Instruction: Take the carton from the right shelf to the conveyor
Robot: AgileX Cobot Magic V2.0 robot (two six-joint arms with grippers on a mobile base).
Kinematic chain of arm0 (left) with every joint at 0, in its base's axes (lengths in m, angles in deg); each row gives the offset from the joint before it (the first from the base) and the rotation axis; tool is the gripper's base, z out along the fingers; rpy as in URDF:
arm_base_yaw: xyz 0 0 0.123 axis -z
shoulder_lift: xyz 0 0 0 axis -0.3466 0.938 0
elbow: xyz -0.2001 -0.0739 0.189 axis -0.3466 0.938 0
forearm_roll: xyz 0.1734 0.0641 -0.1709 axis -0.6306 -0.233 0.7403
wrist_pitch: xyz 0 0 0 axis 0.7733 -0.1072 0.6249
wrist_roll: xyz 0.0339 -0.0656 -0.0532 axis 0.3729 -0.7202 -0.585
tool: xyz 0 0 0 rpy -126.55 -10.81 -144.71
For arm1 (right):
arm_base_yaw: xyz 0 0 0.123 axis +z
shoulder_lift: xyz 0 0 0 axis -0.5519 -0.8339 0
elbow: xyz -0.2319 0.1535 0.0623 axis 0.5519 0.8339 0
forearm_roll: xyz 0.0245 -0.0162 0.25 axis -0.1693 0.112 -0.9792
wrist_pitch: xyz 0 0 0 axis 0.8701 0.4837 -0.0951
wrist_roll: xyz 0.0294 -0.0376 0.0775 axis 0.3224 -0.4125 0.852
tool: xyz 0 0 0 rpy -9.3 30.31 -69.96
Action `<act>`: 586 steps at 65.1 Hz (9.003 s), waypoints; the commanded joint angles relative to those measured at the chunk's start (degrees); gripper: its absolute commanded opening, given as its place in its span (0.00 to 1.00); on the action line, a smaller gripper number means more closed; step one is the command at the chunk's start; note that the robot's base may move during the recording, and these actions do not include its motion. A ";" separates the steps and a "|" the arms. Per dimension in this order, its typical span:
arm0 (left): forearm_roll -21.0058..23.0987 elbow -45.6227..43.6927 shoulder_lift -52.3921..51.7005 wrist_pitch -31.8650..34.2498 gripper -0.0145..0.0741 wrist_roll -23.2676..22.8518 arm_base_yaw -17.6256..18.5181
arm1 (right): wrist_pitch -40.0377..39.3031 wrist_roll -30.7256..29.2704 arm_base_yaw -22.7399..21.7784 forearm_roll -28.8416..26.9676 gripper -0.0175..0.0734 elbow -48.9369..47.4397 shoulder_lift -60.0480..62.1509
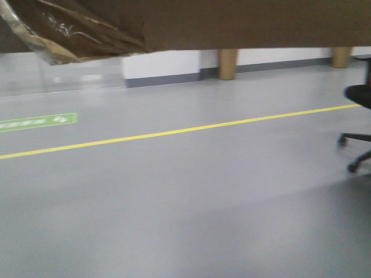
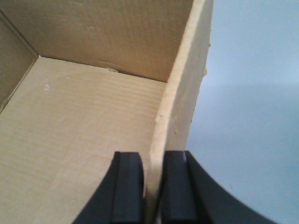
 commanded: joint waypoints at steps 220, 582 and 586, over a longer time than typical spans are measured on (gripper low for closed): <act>-20.66 -0.36 -0.63 1.04 0.15 0.45 -0.03 | -2.17 -1.33 -0.28 2.05 0.12 -0.10 0.91; 6.92 93.71 -64.90 69.75 0.18 21.17 -27.67 | -46.29 -3.98 -23.12 8.04 0.11 70.98 63.76; 6.92 93.71 -64.90 69.75 0.18 21.17 -27.67 | -46.29 -3.98 -23.12 8.04 0.11 70.98 63.76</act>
